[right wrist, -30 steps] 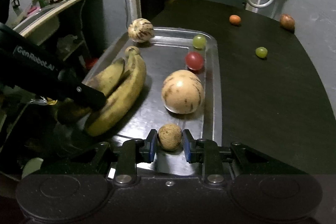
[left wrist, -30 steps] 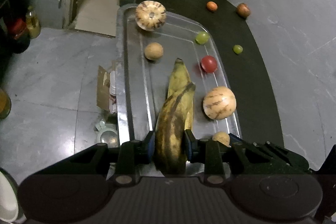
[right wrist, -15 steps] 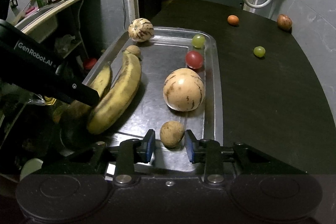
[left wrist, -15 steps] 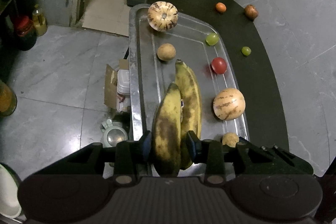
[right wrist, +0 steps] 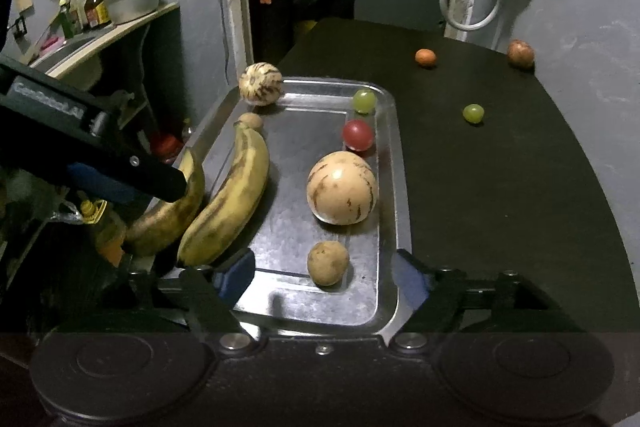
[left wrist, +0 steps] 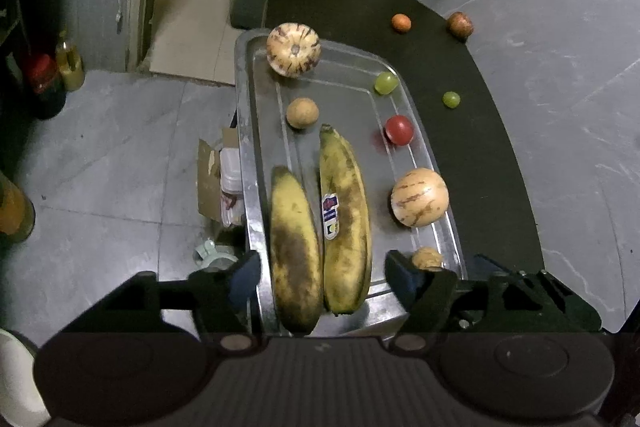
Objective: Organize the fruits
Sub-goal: 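Open both tools to release the banana and tan fruit into the tray, then move both open tools away from the tray toward the remaining fruits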
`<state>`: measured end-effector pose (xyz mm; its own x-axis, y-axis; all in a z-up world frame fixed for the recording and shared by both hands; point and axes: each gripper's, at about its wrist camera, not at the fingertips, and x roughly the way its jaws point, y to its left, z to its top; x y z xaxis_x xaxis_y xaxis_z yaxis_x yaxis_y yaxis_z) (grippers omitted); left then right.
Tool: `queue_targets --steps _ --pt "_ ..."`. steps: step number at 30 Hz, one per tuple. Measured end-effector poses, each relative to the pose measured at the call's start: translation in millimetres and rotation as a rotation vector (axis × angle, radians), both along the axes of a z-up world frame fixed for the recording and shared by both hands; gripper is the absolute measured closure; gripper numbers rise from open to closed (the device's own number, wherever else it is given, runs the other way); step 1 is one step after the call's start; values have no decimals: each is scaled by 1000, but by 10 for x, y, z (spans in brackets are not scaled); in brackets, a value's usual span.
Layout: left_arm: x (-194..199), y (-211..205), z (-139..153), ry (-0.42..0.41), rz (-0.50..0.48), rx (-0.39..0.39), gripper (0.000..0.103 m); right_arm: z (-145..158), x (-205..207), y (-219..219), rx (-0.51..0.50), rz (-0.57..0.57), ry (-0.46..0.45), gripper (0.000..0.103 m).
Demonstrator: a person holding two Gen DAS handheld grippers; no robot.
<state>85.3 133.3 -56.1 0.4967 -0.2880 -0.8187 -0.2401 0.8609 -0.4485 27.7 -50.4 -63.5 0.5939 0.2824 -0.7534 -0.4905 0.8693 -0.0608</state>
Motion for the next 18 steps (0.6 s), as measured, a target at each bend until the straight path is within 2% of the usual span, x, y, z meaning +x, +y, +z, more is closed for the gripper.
queue_targets --steps 2,5,8,12,18 --pt "-24 3 42 -10 -1 15 13 25 -27 -1 8 -15 -12 8" --pt "-71 11 113 -25 -4 39 4 67 -62 -8 16 -52 -33 4" --pt "-108 20 232 -45 -13 74 4 151 -86 -34 27 -102 -48 3" --pt "-146 42 519 -95 -25 123 2 418 -97 -73 75 -172 -60 1" --pt "-218 97 954 -159 -1 160 1 1110 -141 -48 165 -296 -50 1"
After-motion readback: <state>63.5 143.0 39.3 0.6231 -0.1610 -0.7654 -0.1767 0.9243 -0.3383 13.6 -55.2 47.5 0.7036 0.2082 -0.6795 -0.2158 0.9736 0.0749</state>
